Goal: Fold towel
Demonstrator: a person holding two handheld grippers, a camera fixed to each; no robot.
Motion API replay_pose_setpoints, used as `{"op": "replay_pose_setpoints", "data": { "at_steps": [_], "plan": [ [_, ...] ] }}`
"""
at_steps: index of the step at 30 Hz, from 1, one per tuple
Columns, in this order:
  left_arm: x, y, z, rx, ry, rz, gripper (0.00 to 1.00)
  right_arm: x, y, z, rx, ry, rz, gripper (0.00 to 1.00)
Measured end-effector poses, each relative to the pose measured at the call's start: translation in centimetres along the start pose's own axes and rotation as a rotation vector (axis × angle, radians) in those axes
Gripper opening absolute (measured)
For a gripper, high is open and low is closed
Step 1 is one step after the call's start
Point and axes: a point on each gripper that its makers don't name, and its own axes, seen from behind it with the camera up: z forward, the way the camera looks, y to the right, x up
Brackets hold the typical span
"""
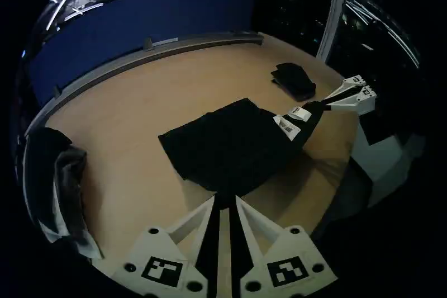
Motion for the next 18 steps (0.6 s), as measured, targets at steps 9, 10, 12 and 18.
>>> {"op": "replay_pose_setpoints", "data": {
  "at_steps": [9,10,12,18],
  "plan": [
    [-0.07,-0.21,0.40,0.005,-0.001,-0.002,0.10,-0.13,-0.10,0.18,0.001,-0.002,-0.001,0.10],
    [0.02,-0.27,0.41,0.006,0.000,-0.003,0.10,-0.07,-0.05,0.18,0.000,-0.001,-0.001,0.10],
    [0.20,-0.39,0.44,0.006,0.002,-0.004,0.10,0.07,0.07,0.19,-0.001,-0.001,-0.001,0.10],
    [0.52,-0.78,0.93,0.009,-0.003,-0.014,0.10,0.57,0.65,0.74,-0.008,-0.001,0.001,0.10]
  ]
}}
